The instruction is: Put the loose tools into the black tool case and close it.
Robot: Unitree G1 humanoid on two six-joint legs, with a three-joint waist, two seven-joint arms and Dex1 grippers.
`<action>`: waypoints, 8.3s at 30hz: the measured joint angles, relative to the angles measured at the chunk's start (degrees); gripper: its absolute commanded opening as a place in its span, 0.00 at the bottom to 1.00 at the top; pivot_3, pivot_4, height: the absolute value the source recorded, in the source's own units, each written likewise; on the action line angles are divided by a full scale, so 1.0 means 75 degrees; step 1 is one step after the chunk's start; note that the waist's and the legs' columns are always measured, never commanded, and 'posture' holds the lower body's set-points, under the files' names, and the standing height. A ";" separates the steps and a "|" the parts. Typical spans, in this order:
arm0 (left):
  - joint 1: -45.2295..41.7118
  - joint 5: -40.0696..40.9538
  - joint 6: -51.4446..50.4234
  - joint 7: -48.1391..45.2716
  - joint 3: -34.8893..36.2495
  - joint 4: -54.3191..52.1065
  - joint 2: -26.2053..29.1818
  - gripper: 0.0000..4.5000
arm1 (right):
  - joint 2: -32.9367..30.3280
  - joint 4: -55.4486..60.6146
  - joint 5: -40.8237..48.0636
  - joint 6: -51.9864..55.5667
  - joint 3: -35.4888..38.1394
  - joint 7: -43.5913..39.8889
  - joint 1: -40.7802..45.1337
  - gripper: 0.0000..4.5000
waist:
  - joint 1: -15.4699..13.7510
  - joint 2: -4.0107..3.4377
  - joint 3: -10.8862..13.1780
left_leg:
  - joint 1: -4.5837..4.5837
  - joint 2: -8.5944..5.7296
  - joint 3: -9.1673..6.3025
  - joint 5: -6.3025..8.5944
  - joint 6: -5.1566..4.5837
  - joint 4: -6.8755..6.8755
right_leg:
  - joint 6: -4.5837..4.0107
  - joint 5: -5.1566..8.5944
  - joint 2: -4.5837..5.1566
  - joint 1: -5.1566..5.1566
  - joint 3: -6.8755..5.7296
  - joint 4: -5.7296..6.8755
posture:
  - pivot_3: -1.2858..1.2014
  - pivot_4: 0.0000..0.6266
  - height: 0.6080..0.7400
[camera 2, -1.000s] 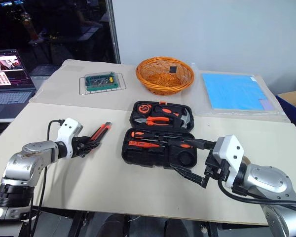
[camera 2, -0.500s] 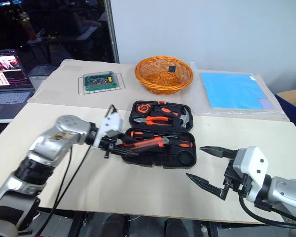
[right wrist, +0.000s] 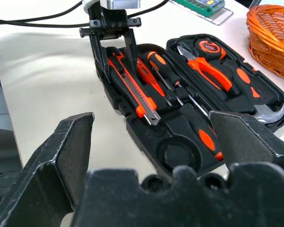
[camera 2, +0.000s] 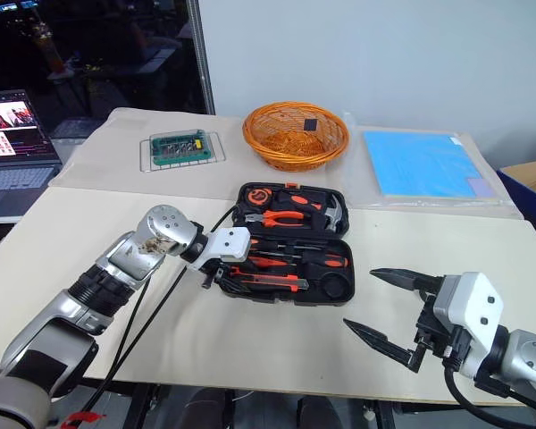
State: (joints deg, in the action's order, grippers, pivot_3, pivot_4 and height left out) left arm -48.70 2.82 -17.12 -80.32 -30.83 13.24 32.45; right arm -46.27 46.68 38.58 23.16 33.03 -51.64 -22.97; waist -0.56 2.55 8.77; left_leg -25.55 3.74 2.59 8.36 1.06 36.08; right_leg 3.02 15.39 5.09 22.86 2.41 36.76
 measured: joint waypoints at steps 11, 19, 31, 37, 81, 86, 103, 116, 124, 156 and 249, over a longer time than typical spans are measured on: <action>-0.0208 -0.0100 0.0027 -0.0120 0.0263 0.0721 -0.0504 0.89 | -0.0044 -0.0001 0.0044 0.0094 -0.0104 0.0161 0.0269 1.00 | 0.0029 -0.0001 0.0000 | 0.0013 -0.0005 -0.0013 0.0005 -0.0006 0.0013 | 0.0003 0.0010 -0.0001 -0.0036 0.0000 -0.0006 | 0.52 0.24 1.00; 0.1512 0.1433 -0.0808 0.0867 0.2522 -0.0733 -0.0459 0.48 | 0.0039 0.0003 0.0031 0.0095 -0.0368 0.0306 0.0285 1.00 | 0.0089 -0.0005 -0.0002 | 0.0035 -0.0003 -0.0022 0.0006 -0.0008 0.0009 | 0.0038 -0.0011 0.0001 -0.0056 -0.0006 0.0001 | 0.52 0.24 1.00; 0.2821 0.0502 -0.0853 0.2743 0.1752 -0.1736 -0.0605 0.01 | -0.0149 -0.0006 0.0003 0.0281 -0.0460 0.0449 0.0425 1.00 | -0.0022 -0.0027 -0.0033 | 0.0051 -0.0009 -0.0023 0.0007 -0.0006 0.0027 | -0.0007 0.0016 0.0007 -0.0091 -0.0004 -0.0008 | 0.52 0.24 1.00; 0.2768 -0.0410 0.0641 0.3221 0.1149 -0.1300 -0.0646 0.01 | -0.0328 -0.0020 -0.0139 0.1037 -0.0320 0.0893 0.0180 1.00 | -0.0021 -0.0079 -0.0141 | 0.0126 -0.0010 -0.0012 0.0046 0.0056 0.0016 | -0.0009 0.0023 0.0019 -0.0116 -0.0004 -0.0026 | 0.52 0.24 1.00; 0.2536 0.4791 -0.3577 0.2783 0.3118 -0.4854 0.0430 0.91 | -0.2090 -0.3968 -0.1738 0.4511 -0.3429 0.1195 0.4524 0.02 | 0.0196 -0.0104 -0.0033 | 0.0005 -0.0043 -0.0040 0.0015 -0.0031 -0.0013 | 0.0057 -0.0007 0.0001 -0.0069 0.0025 -0.0076 | 0.52 0.24 1.00; 0.3134 0.5149 -0.3695 0.2815 0.3609 -0.5184 0.0785 0.91 | -0.2001 -0.2288 -0.1050 0.5090 -0.4118 0.0823 0.6121 0.02 | 0.0201 -0.0087 -0.0014 | 0.0010 0.0004 -0.0051 0.0015 -0.0029 -0.0017 | 0.0047 -0.0007 -0.0045 -0.0069 0.0017 -0.0079 | 0.52 0.24 1.00; 0.5110 0.5688 -0.3719 0.2893 0.5154 -0.6362 0.1922 0.91 | -0.1658 -0.2402 -0.2072 0.5067 -0.7261 0.0426 0.6921 0.02 | 0.0027 -0.0070 0.0006 | 0.0005 0.0012 -0.0017 0.0015 -0.0027 -0.0012 | -0.0070 -0.0020 -0.0031 -0.0017 0.0022 -0.0083 | 0.52 0.24 1.00; 0.5221 0.5780 -0.3775 0.3530 0.5167 -0.5976 0.1632 0.91 | -0.1103 -0.2709 -0.1764 0.5045 -0.6453 -0.0117 0.6968 0.65 | 0.0022 -0.0063 0.0009 | -0.0016 0.0026 -0.0010 0.0015 -0.0027 -0.0020 | -0.0031 -0.0048 -0.0045 -0.0009 0.0028 -0.0065 | 0.52 0.24 1.00; 0.3579 0.5213 -0.4041 0.5634 0.5092 -0.4079 0.0271 0.91 | 0.0188 -0.2429 -0.0303 0.6007 -0.4094 0.0664 0.7119 0.65 | -0.0031 -0.0053 0.0015 | -0.0009 0.0027 -0.0049 0.0014 -0.0027 0.0016 | -0.0029 -0.0049 -0.0072 -0.0038 0.0026 -0.0033 | 0.52 0.24 1.00; 0.4052 0.4921 -0.2419 0.0128 0.3924 -0.4676 0.2845 0.96 | -0.1222 -0.0627 -0.3230 0.2321 -0.7347 0.0418 0.5627 0.65 | 0.0146 -0.0057 0.0023 | -0.0044 0.0034 -0.0025 0.0009 -0.0014 0.0005 | -0.0087 0.0003 -0.0067 0.0043 0.0041 0.0029 | 0.52 0.24 1.00; -0.1799 0.2840 -0.3914 0.7009 0.4290 0.4280 -0.1698 1.00 | 0.2154 -0.9945 -0.3626 0.4620 -0.3916 0.2620 1.0290 0.98 | 0.0052 -0.0057 0.0025 | -0.0093 0.0011 -0.0065 0.0005 -0.0015 0.0013 | -0.0035 -0.0026 -0.0089 0.0060 0.0037 0.0041 | 0.52 0.24 1.00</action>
State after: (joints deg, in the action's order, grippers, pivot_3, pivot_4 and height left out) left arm -62.20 24.12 -46.47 -27.75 1.34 45.34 19.72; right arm -30.11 -27.92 11.39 57.80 3.66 -31.99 54.20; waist -0.17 2.12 8.96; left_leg -26.25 3.82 2.10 8.39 0.94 36.18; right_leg 2.76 15.19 4.42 23.32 2.69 37.07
